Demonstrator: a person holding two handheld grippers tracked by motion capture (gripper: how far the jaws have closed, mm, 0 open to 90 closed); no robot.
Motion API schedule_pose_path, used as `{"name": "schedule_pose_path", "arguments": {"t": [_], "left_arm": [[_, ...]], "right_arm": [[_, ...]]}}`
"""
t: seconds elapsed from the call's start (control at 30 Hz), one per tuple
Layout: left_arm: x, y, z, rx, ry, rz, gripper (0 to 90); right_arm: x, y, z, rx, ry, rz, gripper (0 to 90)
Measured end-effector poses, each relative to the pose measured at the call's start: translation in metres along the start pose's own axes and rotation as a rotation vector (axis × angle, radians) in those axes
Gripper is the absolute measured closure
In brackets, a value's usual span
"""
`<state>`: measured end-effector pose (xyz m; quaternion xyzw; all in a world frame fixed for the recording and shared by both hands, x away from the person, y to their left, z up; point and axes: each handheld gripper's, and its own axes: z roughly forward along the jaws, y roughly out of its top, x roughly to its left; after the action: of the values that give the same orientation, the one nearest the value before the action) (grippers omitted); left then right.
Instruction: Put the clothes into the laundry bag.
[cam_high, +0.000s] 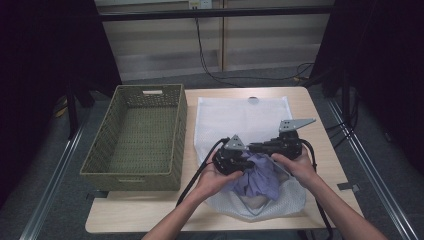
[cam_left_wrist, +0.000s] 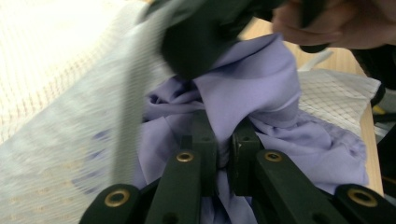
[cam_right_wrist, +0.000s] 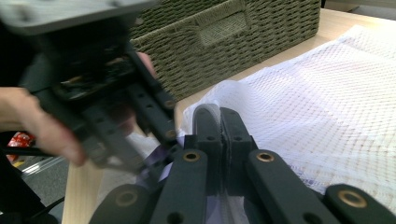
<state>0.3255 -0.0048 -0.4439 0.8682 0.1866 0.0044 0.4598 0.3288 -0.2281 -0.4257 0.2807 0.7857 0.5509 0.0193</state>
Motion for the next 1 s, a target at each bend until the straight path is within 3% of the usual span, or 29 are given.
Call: {"name": "schedule_pose_path", "arguments": {"t": [0.3,0.53,0.7,1.0], "left_arm": [[0.009,-0.021,0.017,0.081,0.044,-0.004,83.8],[0.008,-0.03,0.029,0.143,0.067,0.023,83.2],[0.009,-0.035,0.033,0.146,0.064,0.023,82.2],[0.009,-0.04,0.033,0.142,0.064,0.027,79.5]], "right_arm": [[0.007,-0.002,-0.003,0.019,-0.002,-0.005,88.5],[0.016,-0.011,-0.008,0.036,0.01,-0.006,88.4],[0.023,-0.023,-0.009,0.077,-0.003,0.007,88.4],[0.027,-0.043,0.003,0.135,0.035,0.008,88.1]]}}
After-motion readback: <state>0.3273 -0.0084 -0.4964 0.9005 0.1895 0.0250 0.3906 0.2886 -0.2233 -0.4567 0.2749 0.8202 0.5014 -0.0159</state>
